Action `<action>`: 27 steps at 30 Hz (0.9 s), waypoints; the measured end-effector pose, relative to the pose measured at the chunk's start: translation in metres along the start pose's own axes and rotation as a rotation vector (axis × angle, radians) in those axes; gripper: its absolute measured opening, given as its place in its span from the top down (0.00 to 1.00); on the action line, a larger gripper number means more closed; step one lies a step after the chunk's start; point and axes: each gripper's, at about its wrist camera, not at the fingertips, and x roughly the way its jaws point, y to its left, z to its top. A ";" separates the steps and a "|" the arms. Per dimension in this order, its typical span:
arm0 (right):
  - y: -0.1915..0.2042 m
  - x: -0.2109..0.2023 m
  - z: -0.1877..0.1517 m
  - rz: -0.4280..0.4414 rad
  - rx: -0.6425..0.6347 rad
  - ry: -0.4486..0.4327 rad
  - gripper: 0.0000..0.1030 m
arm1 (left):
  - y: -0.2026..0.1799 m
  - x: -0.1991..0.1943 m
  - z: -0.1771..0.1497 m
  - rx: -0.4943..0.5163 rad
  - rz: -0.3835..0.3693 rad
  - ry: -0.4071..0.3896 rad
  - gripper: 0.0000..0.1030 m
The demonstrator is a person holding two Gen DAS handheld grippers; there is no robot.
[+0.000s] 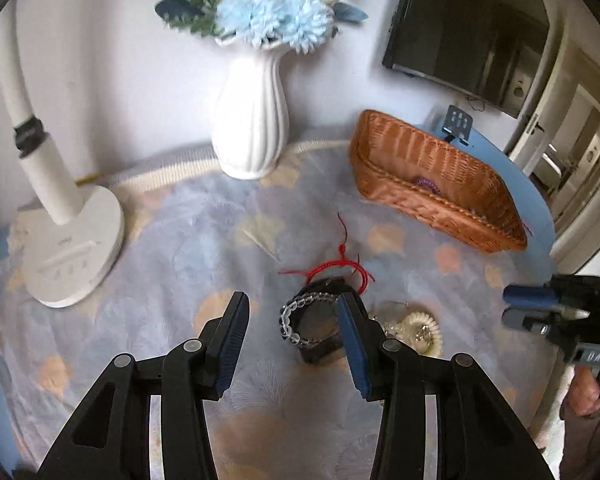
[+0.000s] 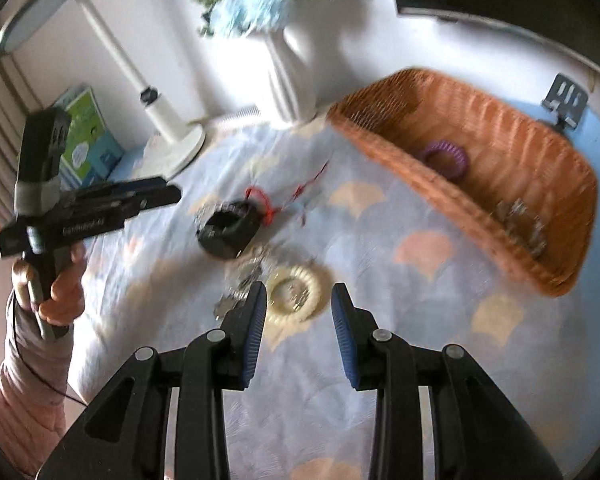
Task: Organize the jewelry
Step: 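Grasp the silver bead chain bracelet with the left tool while the right tool grasps the red string bracelet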
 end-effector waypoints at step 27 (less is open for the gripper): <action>0.024 0.128 0.088 0.142 -0.024 0.116 0.66 | 0.010 0.055 -0.012 -0.058 -0.105 0.141 0.81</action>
